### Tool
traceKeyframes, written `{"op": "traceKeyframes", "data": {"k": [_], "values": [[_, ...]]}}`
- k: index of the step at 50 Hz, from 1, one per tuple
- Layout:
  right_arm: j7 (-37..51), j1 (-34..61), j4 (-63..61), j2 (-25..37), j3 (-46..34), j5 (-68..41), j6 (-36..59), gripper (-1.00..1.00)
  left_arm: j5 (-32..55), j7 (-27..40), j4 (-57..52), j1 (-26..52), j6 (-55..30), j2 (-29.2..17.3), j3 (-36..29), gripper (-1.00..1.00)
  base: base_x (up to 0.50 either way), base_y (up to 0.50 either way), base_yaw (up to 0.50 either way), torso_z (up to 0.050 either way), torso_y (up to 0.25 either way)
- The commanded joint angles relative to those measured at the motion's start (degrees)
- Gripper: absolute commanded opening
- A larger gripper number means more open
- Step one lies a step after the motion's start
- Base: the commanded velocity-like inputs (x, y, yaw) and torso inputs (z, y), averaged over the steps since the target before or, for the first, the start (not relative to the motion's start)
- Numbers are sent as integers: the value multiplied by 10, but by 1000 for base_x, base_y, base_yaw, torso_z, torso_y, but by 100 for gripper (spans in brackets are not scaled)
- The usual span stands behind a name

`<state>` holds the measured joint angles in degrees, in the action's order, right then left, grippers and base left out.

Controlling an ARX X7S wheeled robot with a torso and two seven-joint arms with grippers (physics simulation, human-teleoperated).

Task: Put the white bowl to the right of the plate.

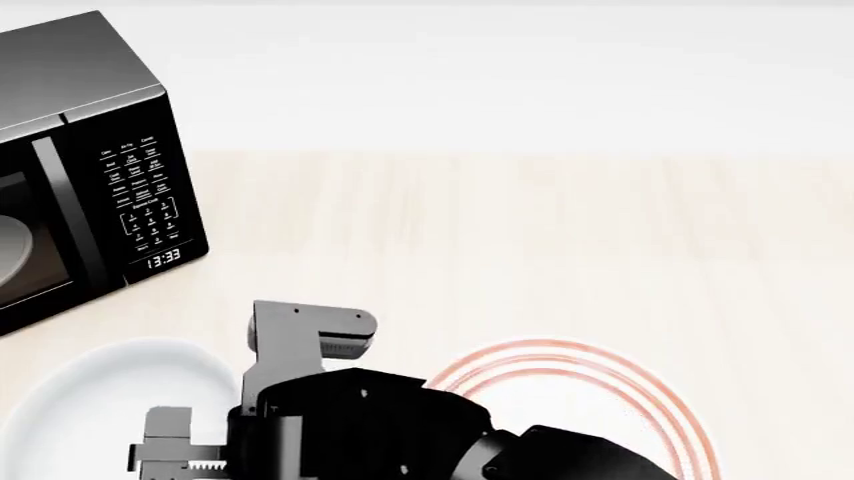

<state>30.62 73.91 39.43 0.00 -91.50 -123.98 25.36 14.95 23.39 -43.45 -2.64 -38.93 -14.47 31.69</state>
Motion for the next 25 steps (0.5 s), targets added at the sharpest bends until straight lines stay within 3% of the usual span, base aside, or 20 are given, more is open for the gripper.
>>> {"op": "traceKeyframes", "data": {"k": [1, 25], "values": [[-9, -10, -3, 0, 0, 5, -8, 100, 5, 1, -2, -2, 1, -1, 3, 100, 0, 0, 0, 0, 0], [-18, -22, 1, 0, 0, 7, -28, 100, 12, 3, -5, -9, 8, -2, 6, 100, 0, 0, 0, 0, 0]]}}
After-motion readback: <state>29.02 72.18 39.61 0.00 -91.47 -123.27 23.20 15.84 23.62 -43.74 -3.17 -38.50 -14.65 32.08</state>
